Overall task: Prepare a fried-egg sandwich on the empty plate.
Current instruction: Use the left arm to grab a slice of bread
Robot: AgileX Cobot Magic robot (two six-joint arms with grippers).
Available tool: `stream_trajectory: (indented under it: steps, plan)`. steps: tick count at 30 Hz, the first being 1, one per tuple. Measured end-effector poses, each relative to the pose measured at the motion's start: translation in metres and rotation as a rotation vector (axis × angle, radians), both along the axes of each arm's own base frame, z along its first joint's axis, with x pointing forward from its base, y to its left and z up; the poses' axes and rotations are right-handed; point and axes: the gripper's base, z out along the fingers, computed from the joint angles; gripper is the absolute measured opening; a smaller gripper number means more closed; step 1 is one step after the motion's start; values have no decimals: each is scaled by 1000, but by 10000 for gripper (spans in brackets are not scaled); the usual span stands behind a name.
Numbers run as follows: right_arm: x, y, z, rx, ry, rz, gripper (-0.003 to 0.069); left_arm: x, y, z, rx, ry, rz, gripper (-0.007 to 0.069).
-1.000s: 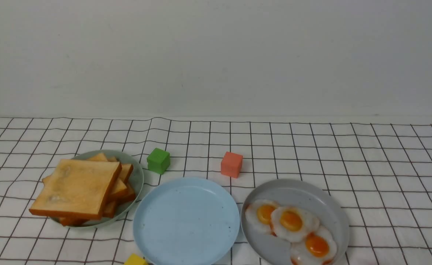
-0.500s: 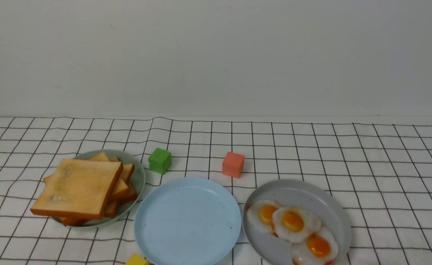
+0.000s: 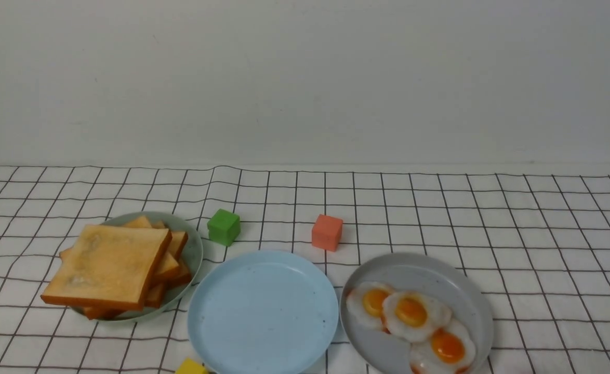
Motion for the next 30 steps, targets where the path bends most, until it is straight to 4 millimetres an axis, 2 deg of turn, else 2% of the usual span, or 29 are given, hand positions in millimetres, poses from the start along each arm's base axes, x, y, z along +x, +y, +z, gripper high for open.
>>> stream_trajectory:
  steps: [3,10,12,16,18,19,21,24,25,27,29,30]
  plan:
    - [-1,1,8,32,-86,11,241,0,-2,10,-15,-108,-20,238]
    - [-5,2,25,174,-274,58,241,0,-3,16,-29,-181,-34,238]
    - [-8,3,33,219,-365,85,241,-1,-4,24,-103,-261,-50,238]
    - [-17,3,56,270,-525,127,241,-11,-5,53,-325,-544,-120,238]
    - [-26,2,81,301,-605,140,241,-18,-3,75,-383,-656,-141,238]
    - [-33,1,100,322,-656,148,241,-24,-2,89,-402,-703,-148,238]
    - [-42,0,129,349,-705,154,241,-35,-1,125,-413,-779,-160,238]
    - [-48,-1,185,355,-700,152,241,-43,1,181,-410,-797,-159,238]
    - [-50,-1,199,350,-688,148,241,-42,1,192,-413,-772,-153,238]
    - [-42,0,229,309,-586,116,241,-34,1,233,-439,-672,-133,238]
    - [-35,-1,248,258,-470,69,241,-18,0,250,-472,-508,-101,238]
    - [-24,-2,252,238,-393,41,241,-9,-1,256,-480,-451,-89,238]
